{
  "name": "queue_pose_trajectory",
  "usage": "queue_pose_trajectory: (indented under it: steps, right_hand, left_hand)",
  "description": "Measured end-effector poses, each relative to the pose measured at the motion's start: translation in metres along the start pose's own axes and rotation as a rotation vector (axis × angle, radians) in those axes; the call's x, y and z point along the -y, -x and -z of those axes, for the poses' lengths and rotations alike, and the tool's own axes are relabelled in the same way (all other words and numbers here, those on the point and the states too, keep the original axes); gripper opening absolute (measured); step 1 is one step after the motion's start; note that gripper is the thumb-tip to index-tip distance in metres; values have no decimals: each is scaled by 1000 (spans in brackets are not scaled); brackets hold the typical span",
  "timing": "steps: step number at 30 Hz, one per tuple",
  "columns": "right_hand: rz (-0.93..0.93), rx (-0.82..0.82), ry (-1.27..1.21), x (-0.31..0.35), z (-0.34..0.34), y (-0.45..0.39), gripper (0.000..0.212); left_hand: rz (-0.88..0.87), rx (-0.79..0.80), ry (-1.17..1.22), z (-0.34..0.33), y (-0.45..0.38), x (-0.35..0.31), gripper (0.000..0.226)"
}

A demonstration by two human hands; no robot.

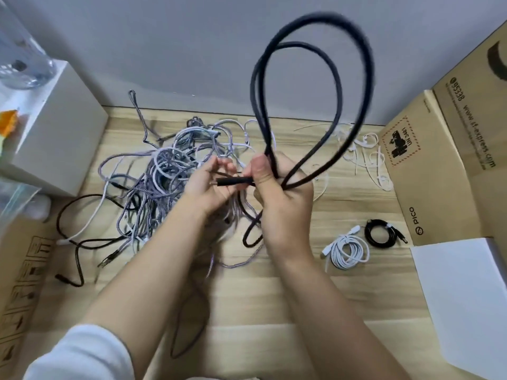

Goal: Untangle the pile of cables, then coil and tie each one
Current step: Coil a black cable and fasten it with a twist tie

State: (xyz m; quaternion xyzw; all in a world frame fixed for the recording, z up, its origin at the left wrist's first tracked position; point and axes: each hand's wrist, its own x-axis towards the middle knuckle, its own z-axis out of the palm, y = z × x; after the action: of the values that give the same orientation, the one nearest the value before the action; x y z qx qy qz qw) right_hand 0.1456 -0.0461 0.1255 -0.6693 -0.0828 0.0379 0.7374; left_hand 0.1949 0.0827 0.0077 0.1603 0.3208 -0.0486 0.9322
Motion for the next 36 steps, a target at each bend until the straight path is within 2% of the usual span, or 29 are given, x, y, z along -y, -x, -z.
queue_pose_trajectory:
  steps: [4, 6, 10, 14, 19, 21, 23, 29, 32, 36]
  right_hand:
    - [-90, -45, -291, 27, 11, 7, 31]
    - [-116, -56, -334, 36, 15, 10, 34]
    - [-128, -20, -372, 44, 19, 16, 33]
    - [-191, -34, -271, 35, 22, 3, 36]
    - [-273, -10, 103, -23, 18, -17, 23]
    - [-334, 73, 105, -46, 7, -19, 12]
    - [-380, 127, 81, -64, -3, -18, 13]
    - [-389, 29, 125, -78, -3, -20, 23]
    - [-438, 99, 114, -76, 0, -21, 18]
    - [-462, 150, 248, -72, -1, -26, 15]
  left_hand:
    - [65, 53, -218, 9, -3, -23, 39]
    - [86, 87, -279, 11, -1, -31, 28]
    - [106, 40, -334, 7, -4, -42, 28]
    - [67, -42, -370, -1, -3, -34, 39]
    - [66, 59, -548, -15, 19, -11, 51]
    - [35, 99, -579, -19, 26, 1, 52]
    - [22, 133, -549, -21, 32, 12, 51]
    - [22, 131, -566, -14, 40, 24, 54]
    - [26, 142, -582, -12, 42, 26, 53]
    - [23, 101, -638, -7, 43, 25, 46]
